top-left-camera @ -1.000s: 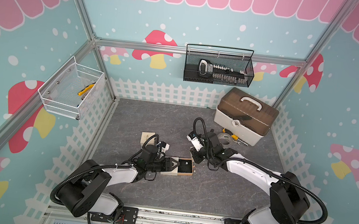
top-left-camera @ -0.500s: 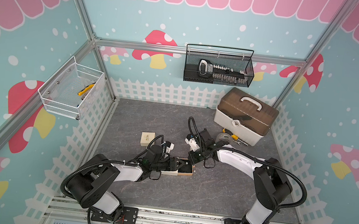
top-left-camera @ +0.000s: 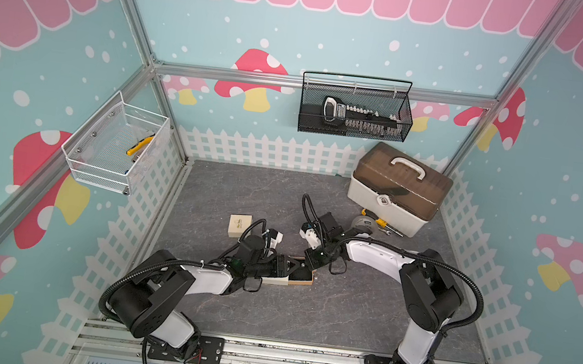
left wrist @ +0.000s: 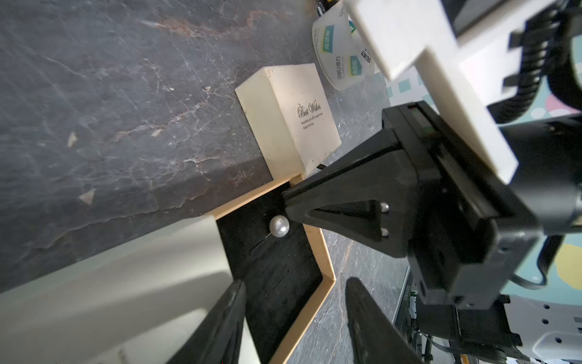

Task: Place the earrings into the drawer-style jewelry box
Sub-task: Insert the earring into the inner lining.

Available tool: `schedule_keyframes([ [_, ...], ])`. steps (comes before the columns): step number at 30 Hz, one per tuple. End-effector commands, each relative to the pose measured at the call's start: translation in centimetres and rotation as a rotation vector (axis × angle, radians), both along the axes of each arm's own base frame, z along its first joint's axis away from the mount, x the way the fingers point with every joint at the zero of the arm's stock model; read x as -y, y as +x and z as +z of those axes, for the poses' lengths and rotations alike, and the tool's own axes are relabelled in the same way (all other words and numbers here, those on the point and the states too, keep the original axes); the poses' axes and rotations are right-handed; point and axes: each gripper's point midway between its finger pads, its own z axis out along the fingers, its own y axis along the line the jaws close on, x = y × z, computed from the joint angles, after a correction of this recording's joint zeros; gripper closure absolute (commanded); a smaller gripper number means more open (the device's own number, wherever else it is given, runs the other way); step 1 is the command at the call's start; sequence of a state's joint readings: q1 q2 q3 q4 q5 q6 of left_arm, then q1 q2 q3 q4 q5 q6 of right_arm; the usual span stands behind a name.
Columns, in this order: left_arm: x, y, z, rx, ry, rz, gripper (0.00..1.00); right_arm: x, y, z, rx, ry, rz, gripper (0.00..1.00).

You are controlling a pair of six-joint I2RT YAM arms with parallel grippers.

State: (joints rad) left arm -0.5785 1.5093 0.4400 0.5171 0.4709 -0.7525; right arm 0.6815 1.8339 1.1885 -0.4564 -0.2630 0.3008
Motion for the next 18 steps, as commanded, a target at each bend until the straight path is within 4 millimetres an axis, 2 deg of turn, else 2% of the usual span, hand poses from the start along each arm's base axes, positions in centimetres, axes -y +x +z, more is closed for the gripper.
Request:
schedule_keyframes([
  [1,-0.4,-0.1,-1.1,-0.019,0.04,0.016,0.47,-0.7,0.0,0.1,-0.012,0.008,0.013,1.0],
  [18,-0.5,0.0,-1.1,-0.016,0.048,0.014,0.47,-1.9,-1.3,-0.1,-0.038,0.041,0.076,1.0],
])
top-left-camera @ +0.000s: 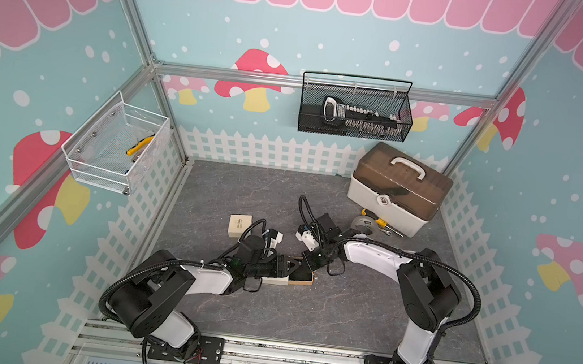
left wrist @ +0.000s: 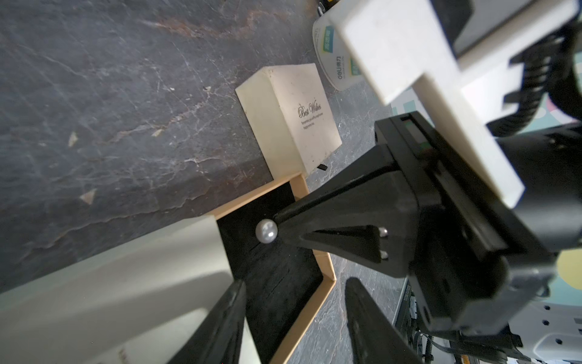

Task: Place the earrings into the drawer-style jewelry box
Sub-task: Insert the earring into the inner lining.

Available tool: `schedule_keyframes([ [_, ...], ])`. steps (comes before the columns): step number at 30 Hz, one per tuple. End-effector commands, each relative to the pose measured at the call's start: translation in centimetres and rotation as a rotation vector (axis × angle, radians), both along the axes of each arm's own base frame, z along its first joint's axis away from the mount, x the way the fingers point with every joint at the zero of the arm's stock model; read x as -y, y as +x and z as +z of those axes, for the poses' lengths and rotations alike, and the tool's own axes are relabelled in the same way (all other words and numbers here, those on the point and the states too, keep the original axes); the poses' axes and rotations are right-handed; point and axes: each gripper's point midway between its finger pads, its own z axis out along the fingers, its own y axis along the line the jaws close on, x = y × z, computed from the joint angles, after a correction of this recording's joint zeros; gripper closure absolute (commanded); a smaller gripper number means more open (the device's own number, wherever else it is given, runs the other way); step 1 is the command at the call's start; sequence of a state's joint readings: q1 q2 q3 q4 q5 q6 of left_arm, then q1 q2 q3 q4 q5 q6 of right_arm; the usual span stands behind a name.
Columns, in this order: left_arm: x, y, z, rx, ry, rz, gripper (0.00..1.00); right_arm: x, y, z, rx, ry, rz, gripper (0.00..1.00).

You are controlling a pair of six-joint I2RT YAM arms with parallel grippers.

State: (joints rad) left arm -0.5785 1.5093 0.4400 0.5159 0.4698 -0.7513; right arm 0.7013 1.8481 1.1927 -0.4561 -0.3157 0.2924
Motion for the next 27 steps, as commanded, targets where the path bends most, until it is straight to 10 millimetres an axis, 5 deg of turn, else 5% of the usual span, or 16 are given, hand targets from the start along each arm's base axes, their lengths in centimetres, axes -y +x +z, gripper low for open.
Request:
schedule_keyframes([
  [1,-0.5,0.0,-1.1,-0.015,0.048,0.013,0.47,-0.6,0.0,0.1,0.003,0.006,0.025,1.0],
  [11,-1.0,0.0,-0.6,0.003,0.052,0.029,0.47,-0.7,1.6,2.9,0.12,0.035,-0.004,0.96],
  [16,-1.7,0.0,-0.3,0.014,0.059,0.049,0.47,-1.4,1.6,3.0,0.105,0.061,-0.003,0.86],
  [27,-1.3,0.0,-0.5,0.005,0.044,0.029,0.47,-2.5,1.5,2.5,0.089,0.076,0.016,0.86],
])
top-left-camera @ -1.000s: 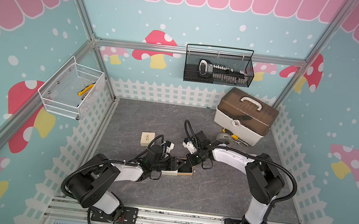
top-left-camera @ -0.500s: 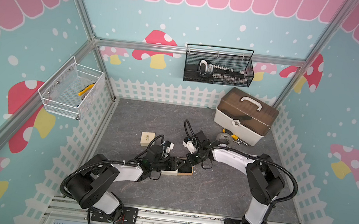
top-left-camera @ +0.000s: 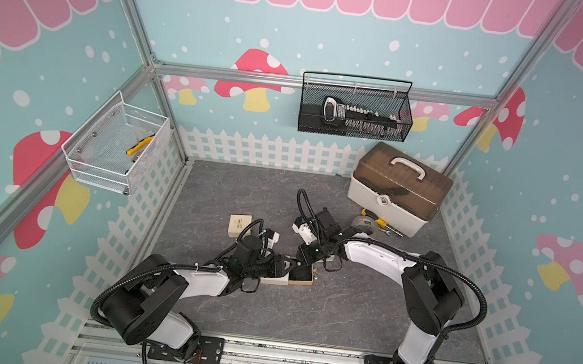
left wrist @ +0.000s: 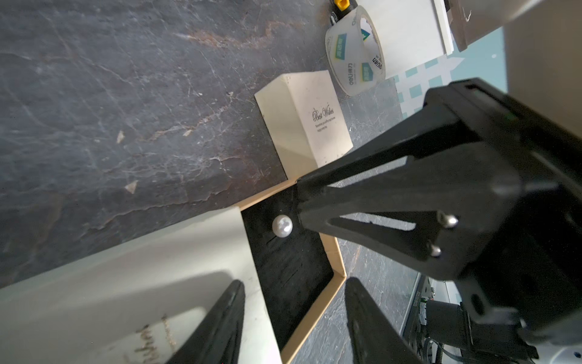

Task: Place the earrings into the drawer-style jewelry box
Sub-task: Insert the earring into the inner lining.

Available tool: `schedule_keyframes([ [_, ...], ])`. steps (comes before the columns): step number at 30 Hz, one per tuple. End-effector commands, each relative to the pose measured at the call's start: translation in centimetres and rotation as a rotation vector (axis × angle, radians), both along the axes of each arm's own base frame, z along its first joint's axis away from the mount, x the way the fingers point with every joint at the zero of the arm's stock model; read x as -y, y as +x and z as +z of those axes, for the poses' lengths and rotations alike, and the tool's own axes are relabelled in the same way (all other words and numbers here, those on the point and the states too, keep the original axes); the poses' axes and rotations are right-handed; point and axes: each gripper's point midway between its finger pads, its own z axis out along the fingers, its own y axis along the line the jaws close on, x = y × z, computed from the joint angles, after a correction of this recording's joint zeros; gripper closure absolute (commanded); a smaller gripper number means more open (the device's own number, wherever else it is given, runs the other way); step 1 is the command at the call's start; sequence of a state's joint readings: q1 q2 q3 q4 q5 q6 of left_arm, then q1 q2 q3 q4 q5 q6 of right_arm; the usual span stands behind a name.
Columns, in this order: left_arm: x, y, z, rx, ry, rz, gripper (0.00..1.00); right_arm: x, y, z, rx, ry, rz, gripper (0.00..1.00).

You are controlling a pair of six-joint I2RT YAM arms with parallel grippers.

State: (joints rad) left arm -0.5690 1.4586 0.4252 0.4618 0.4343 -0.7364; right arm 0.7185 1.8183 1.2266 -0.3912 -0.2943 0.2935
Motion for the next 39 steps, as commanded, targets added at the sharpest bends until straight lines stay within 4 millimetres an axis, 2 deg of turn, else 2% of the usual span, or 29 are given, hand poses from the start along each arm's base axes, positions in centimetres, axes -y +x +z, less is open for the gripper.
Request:
schedule_keyframes([
  [1,-0.2,0.0,-0.6,-0.004,0.013,-0.005,0.47,-0.6,-0.2,-0.5,-0.024,0.005,0.012,0.87],
  [18,-0.3,0.1,-0.6,-0.003,0.019,-0.004,0.47,0.5,-0.9,-2.8,-0.061,-0.068,0.009,0.9],
  [39,-0.4,0.1,-0.7,-0.008,0.026,-0.004,0.47,1.3,-2.5,-3.4,-0.105,-0.081,0.026,0.91],
])
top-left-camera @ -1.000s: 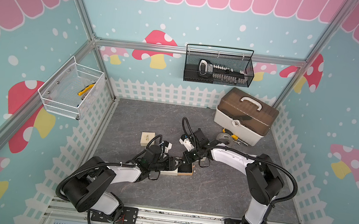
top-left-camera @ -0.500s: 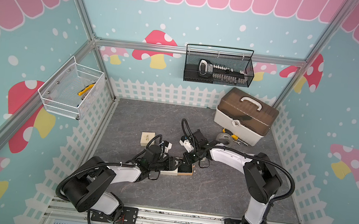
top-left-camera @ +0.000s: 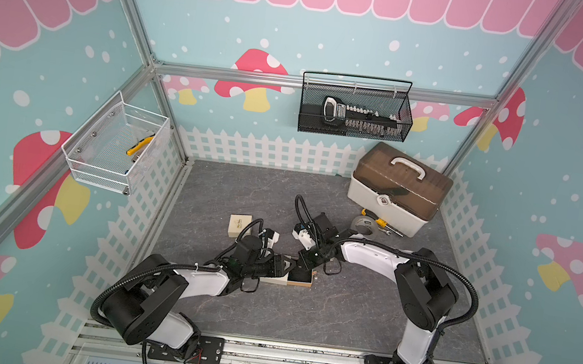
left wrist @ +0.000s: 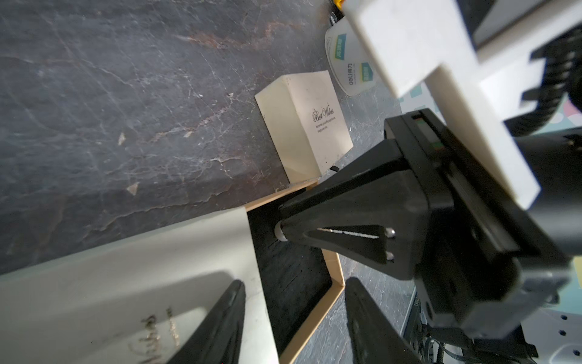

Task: Place the earrings into the drawer-style jewelry box
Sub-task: Insert the earring into the inner lining.

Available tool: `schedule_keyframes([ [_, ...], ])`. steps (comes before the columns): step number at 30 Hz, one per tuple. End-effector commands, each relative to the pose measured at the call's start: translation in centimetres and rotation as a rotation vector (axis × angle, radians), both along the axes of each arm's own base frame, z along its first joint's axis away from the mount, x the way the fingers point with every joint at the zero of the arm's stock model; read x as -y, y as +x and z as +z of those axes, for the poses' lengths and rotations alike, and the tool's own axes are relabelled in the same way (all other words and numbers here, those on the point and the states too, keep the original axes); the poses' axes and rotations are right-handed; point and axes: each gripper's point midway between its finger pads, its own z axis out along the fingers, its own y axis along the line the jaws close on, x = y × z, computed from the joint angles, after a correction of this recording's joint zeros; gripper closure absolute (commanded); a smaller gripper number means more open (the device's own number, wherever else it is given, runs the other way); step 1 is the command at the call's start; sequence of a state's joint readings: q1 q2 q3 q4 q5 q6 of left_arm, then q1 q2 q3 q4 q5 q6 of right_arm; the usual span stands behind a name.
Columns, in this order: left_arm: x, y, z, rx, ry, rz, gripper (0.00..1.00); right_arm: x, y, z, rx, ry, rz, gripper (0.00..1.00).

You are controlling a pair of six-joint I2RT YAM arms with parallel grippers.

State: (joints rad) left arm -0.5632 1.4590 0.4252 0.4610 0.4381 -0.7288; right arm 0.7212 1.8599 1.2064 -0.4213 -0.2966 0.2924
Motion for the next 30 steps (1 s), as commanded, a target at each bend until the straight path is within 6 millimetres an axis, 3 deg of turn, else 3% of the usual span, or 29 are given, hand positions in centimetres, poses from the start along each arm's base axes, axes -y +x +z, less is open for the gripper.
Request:
schedule_keyframes([
  [1,-0.3,0.0,-0.8,-0.013,0.024,-0.002,0.47,0.5,-1.3,-0.8,-0.038,-0.023,0.022,0.91],
  [18,-0.1,-0.1,-1.0,-0.016,0.019,-0.008,0.47,0.3,-2.3,0.8,-0.037,0.035,0.051,0.91],
  [30,0.0,-0.3,-0.2,-0.002,0.015,-0.025,0.47,1.6,-1.6,1.2,0.021,-0.016,0.002,0.89],
])
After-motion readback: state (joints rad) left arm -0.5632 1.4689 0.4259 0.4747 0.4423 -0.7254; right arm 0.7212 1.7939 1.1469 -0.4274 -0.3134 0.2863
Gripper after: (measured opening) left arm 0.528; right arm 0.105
